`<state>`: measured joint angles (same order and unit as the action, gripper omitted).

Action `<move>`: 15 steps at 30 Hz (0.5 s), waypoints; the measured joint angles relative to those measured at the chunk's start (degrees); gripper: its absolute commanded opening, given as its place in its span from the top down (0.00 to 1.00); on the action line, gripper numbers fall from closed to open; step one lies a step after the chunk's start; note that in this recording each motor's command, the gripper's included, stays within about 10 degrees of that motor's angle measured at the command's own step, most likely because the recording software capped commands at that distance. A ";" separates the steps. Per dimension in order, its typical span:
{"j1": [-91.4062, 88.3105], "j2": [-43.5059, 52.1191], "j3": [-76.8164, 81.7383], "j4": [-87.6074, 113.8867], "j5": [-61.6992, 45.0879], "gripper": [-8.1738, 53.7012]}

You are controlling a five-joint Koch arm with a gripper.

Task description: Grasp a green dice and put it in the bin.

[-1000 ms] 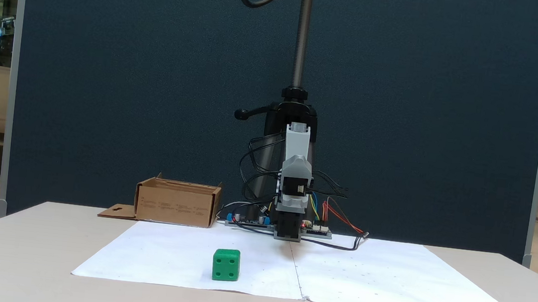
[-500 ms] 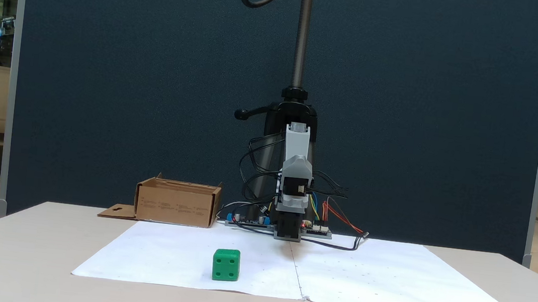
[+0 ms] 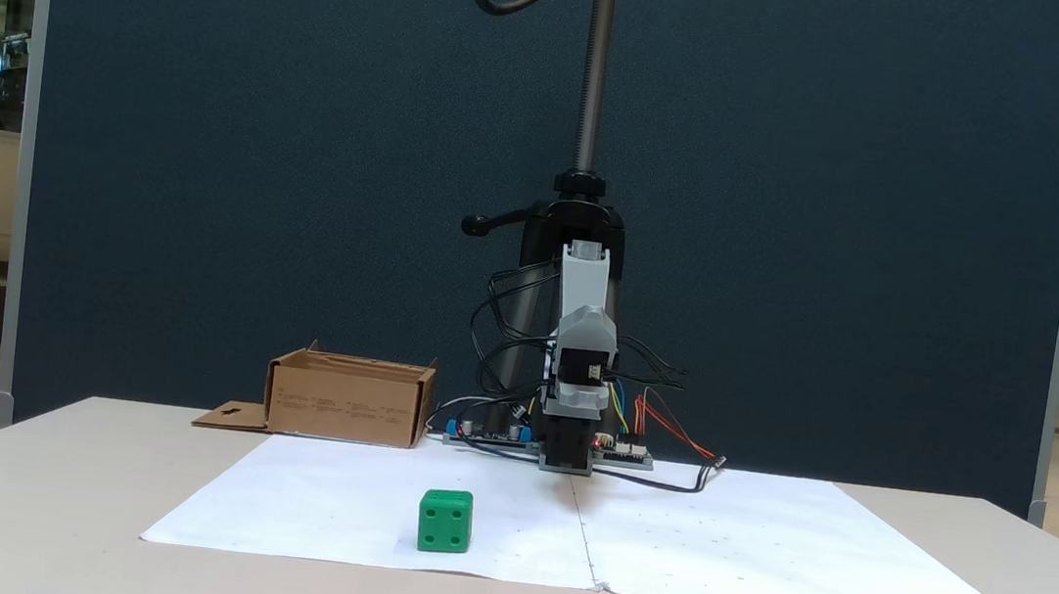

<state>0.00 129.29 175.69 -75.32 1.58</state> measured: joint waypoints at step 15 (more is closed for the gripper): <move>0.97 0.00 0.00 -0.44 0.00 0.15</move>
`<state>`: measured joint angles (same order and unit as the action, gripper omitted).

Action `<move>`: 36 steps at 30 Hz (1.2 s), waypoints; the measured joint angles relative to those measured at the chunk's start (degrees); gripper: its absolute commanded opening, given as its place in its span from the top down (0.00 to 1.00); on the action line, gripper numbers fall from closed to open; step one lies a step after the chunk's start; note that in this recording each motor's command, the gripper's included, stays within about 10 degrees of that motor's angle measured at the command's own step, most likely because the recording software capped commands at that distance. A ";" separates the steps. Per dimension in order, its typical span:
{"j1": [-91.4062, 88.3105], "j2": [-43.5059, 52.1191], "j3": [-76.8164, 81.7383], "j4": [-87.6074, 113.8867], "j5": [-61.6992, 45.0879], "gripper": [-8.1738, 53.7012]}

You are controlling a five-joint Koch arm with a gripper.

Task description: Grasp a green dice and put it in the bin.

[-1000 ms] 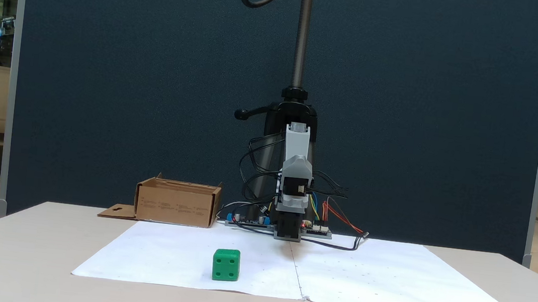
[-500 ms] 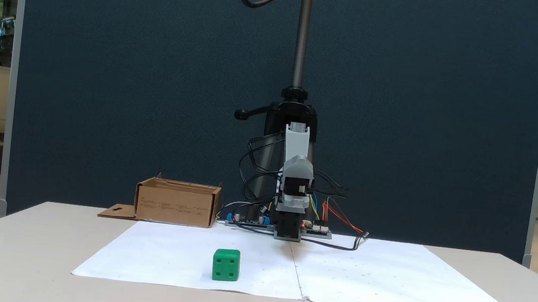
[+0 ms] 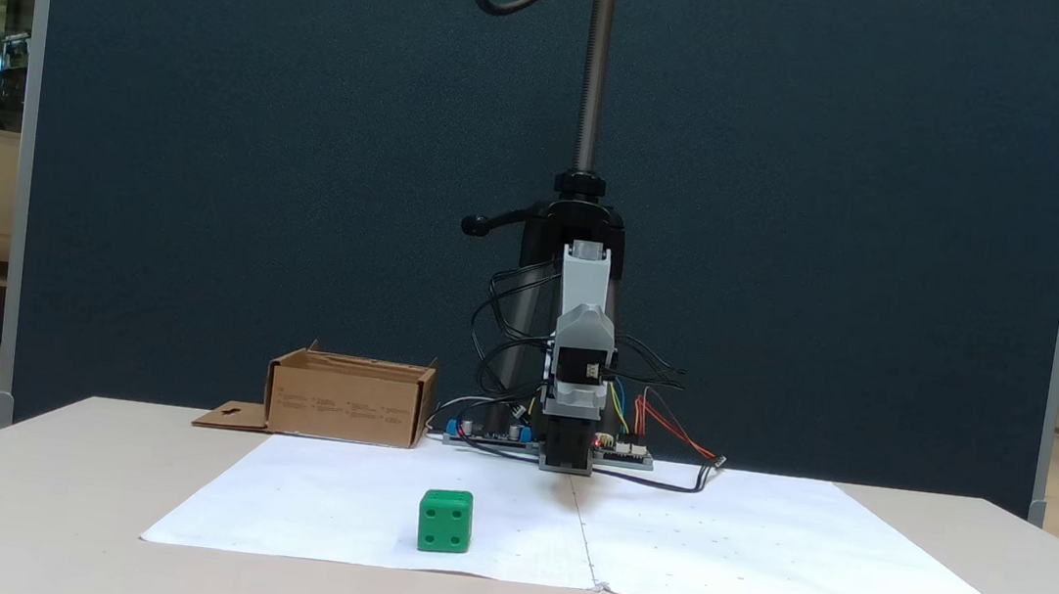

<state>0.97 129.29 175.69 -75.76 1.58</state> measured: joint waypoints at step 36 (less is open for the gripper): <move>0.35 0.00 -16.70 16.96 0.00 0.19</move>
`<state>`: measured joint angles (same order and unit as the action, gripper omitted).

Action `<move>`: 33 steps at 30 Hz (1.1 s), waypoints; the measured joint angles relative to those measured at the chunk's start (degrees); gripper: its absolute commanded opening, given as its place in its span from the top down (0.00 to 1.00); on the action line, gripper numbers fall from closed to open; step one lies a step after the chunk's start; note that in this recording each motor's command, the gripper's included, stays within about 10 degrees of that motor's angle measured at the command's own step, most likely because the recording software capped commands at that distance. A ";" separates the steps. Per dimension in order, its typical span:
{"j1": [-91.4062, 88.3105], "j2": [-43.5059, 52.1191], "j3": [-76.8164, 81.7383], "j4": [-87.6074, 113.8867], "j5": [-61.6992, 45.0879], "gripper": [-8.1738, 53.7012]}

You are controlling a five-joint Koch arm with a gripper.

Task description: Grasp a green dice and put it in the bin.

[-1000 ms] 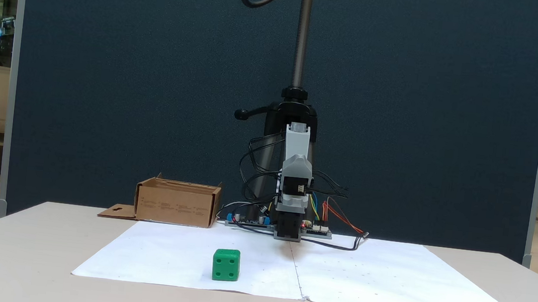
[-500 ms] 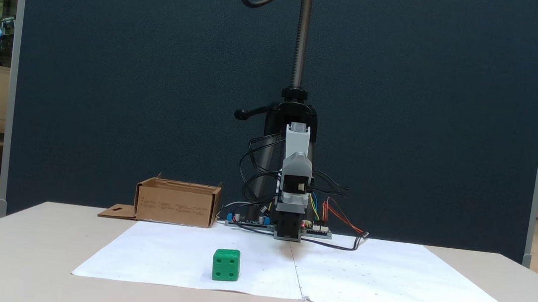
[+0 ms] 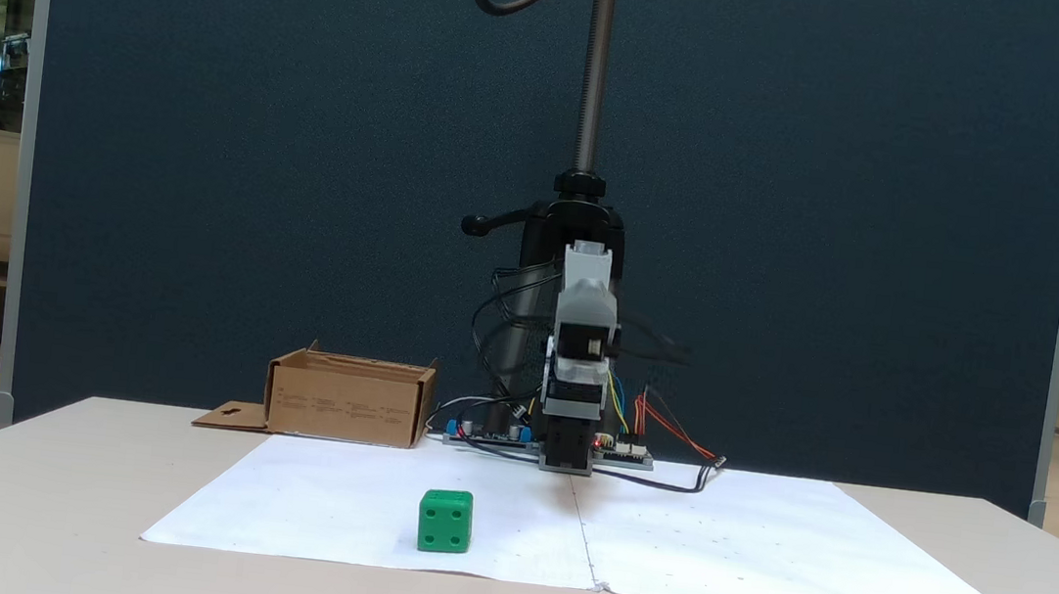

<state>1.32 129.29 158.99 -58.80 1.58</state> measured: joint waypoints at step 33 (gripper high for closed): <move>9.58 -37.18 -102.22 116.37 -0.09 0.17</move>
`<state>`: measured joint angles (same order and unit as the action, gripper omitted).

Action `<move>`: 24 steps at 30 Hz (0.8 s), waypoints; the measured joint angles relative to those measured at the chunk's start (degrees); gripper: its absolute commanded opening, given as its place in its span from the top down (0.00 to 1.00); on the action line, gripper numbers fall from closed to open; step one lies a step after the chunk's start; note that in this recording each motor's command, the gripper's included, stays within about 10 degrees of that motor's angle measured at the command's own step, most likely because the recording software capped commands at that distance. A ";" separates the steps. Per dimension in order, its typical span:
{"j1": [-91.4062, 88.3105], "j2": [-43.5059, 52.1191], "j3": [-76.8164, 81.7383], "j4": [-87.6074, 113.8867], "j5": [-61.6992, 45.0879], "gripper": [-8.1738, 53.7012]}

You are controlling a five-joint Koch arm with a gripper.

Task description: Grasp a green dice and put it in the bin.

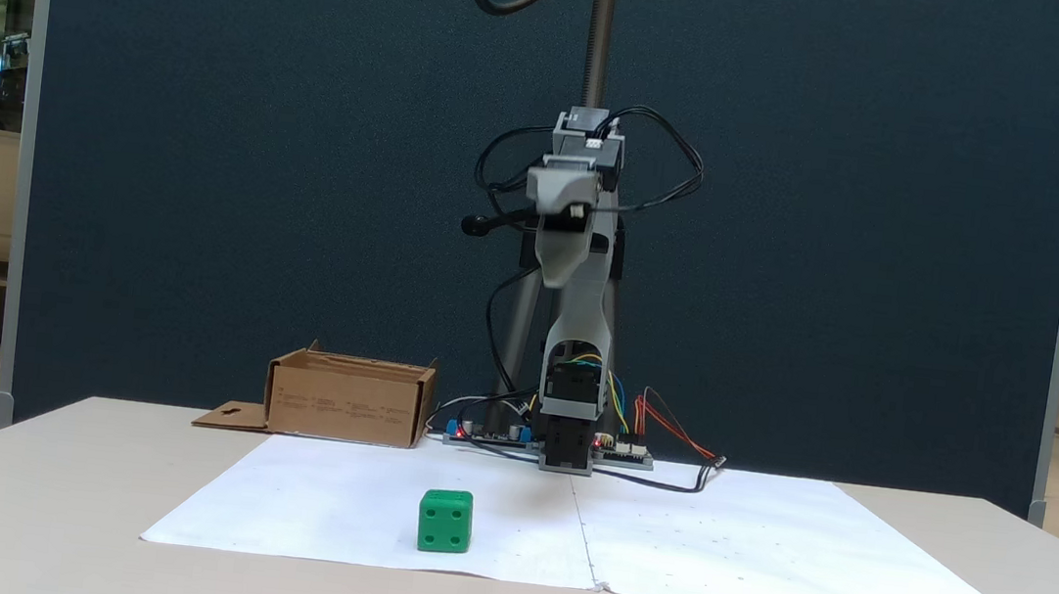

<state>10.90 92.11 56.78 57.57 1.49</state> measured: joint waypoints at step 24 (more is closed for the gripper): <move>6.06 -22.85 -20.30 25.22 -13.27 0.17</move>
<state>16.96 69.26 36.47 82.79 -11.78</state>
